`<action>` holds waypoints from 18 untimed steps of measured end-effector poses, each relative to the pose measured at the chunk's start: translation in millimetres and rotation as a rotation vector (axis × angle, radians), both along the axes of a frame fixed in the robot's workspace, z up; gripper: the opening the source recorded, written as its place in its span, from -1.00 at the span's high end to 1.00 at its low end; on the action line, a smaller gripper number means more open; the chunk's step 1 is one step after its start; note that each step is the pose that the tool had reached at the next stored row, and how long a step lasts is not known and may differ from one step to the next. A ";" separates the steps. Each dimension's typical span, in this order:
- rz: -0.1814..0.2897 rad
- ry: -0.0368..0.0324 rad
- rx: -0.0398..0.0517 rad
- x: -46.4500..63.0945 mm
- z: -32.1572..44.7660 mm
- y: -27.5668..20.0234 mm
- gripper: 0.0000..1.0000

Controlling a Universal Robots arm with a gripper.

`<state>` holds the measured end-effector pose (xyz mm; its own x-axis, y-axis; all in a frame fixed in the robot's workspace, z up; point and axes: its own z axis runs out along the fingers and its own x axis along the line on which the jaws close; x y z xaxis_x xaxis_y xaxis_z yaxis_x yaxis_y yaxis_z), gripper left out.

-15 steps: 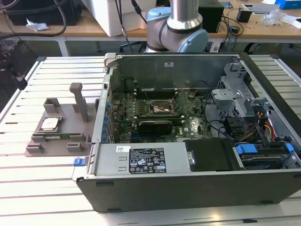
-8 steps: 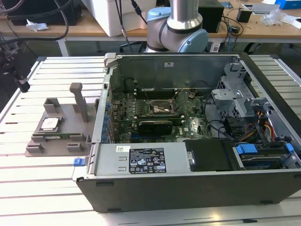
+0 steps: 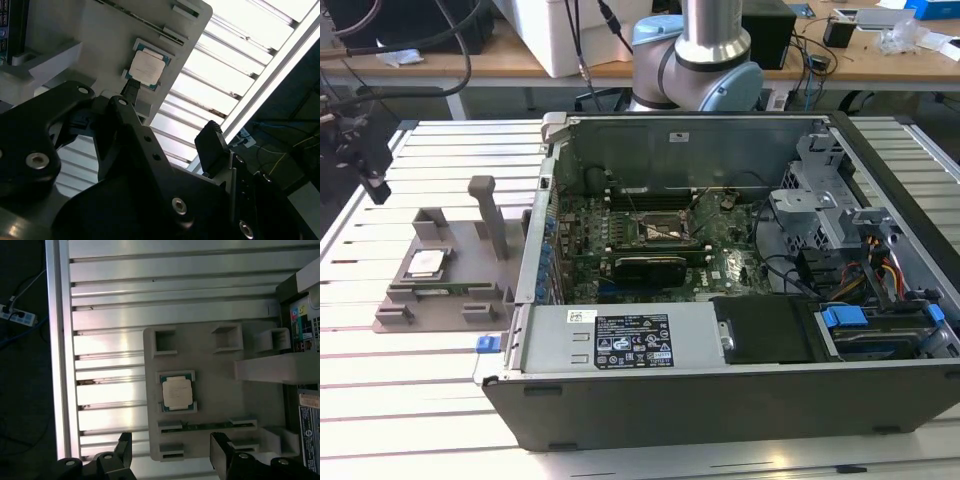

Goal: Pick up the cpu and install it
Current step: 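Pick up the cpu and move it towards the insertion slot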

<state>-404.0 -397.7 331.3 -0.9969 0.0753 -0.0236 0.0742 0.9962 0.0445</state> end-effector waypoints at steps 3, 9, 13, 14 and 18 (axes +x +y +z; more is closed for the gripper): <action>0.000 0.0001 0.0000 1.0 -4.1 0.0 -0.44; 0.000 -0.0001 0.0001 2.8 -11.9 0.0 -0.44; 0.000 0.0000 0.0001 4.0 -16.7 0.0 -0.44; 0.000 0.0000 0.0001 4.2 -17.7 0.0 -0.44; 0.000 -0.0001 0.0001 5.5 -22.4 0.1 -0.44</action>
